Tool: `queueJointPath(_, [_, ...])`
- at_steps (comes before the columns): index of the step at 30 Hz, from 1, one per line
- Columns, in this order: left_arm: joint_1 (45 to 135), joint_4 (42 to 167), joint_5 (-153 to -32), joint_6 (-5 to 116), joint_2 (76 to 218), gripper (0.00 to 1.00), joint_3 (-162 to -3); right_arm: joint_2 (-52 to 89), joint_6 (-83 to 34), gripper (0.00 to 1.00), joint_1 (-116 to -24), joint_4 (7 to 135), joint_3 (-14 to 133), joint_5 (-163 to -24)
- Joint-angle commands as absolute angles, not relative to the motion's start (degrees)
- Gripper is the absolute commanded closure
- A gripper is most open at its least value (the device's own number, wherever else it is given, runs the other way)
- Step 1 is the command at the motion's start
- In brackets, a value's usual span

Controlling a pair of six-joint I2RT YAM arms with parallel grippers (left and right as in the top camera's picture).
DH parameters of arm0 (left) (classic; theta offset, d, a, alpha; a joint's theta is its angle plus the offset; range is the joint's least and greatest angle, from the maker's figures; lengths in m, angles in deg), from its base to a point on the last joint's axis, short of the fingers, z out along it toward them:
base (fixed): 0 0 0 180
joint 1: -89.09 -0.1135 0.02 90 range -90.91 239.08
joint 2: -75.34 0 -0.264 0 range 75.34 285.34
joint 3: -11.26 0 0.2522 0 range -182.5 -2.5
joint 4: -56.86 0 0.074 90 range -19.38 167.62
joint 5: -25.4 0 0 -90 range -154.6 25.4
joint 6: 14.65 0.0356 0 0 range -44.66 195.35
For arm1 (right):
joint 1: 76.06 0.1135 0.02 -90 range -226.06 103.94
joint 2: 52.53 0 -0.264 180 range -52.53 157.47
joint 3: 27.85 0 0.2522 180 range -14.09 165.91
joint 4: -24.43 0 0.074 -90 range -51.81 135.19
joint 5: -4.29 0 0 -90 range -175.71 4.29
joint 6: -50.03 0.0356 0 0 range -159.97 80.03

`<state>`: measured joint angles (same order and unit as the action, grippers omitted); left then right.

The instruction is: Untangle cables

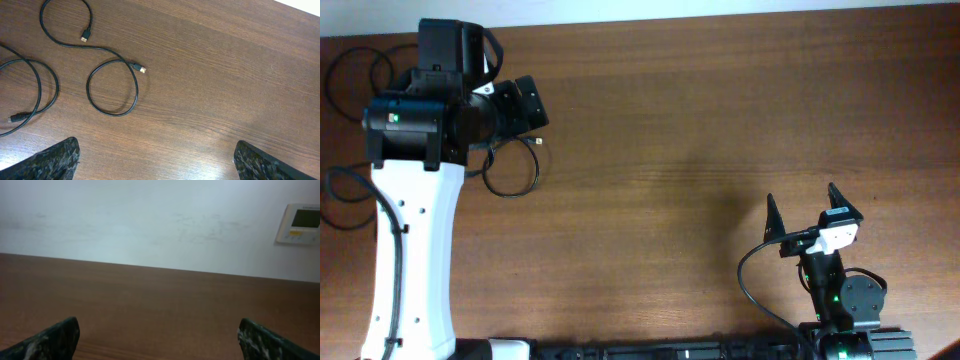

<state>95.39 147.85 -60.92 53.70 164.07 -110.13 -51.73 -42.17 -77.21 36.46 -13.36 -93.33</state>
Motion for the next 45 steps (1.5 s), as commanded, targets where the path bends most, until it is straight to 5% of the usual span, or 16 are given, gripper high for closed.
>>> queueJointPath(1, [95.33,147.92,-60.28,54.37,164.13,0.01,-110.33,-52.34,-42.95,0.01,-77.69,39.78,-13.77,-94.09])
queueJointPath(14, [95.33,147.92,-60.28,54.37,164.13,0.01,-110.33,-52.32,-36.05,0.02,-77.69,42.73,-13.77,-88.63])
queueJointPath(45, [95.33,148.18,-60.28,54.40,164.13,0.01,-110.33,-52.32,-41.23,0.02,-77.58,42.49,-13.77,-89.96])
